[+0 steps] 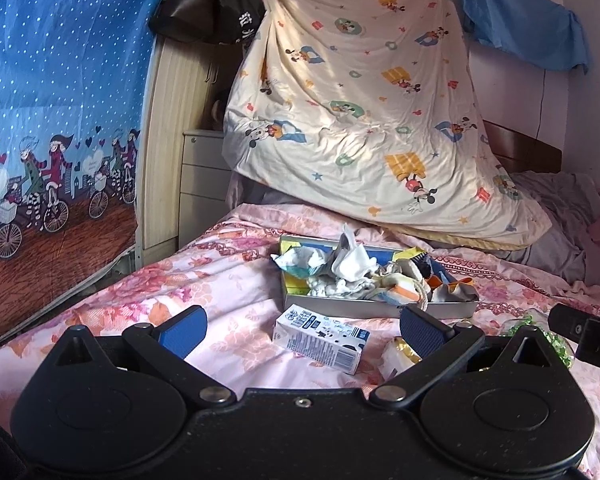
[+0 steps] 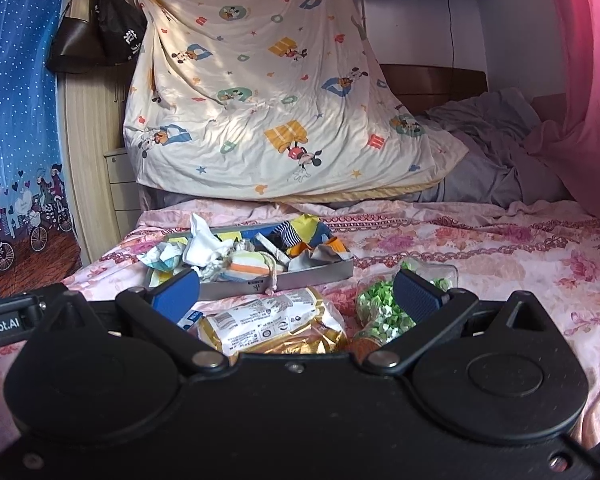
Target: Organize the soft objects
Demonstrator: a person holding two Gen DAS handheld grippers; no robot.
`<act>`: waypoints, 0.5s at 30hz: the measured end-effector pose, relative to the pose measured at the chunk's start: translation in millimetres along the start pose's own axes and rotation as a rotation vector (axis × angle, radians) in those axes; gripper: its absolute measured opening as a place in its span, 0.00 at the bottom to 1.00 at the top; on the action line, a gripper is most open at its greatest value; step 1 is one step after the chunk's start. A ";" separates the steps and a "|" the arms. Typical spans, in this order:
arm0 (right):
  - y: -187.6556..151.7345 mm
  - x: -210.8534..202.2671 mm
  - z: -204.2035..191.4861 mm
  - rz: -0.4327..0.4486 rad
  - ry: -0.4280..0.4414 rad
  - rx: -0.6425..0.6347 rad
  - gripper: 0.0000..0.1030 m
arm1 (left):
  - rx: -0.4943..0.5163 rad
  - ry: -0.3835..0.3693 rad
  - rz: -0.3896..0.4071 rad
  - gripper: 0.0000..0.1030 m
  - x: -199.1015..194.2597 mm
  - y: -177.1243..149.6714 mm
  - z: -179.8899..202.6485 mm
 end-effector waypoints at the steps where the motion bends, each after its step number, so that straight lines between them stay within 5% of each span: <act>1: -1.3 1.6 1.1 -0.004 -0.005 0.001 1.00 | -0.001 0.001 -0.004 0.99 0.6 -0.4 -0.5; 15: -15.2 27.1 2.0 -0.053 -0.039 0.000 1.00 | -0.007 0.023 -0.037 0.99 6.4 -6.4 -3.5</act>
Point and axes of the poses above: each gripper's, at about its wrist camera, not at the fingertips, and x roughly the way its jaws point, z to its right, y to its top, the point moved 10 cm from there along x, roughly the way its jaws point, and after that the axes turned 8 degrees about y, right-handed, at the moved point
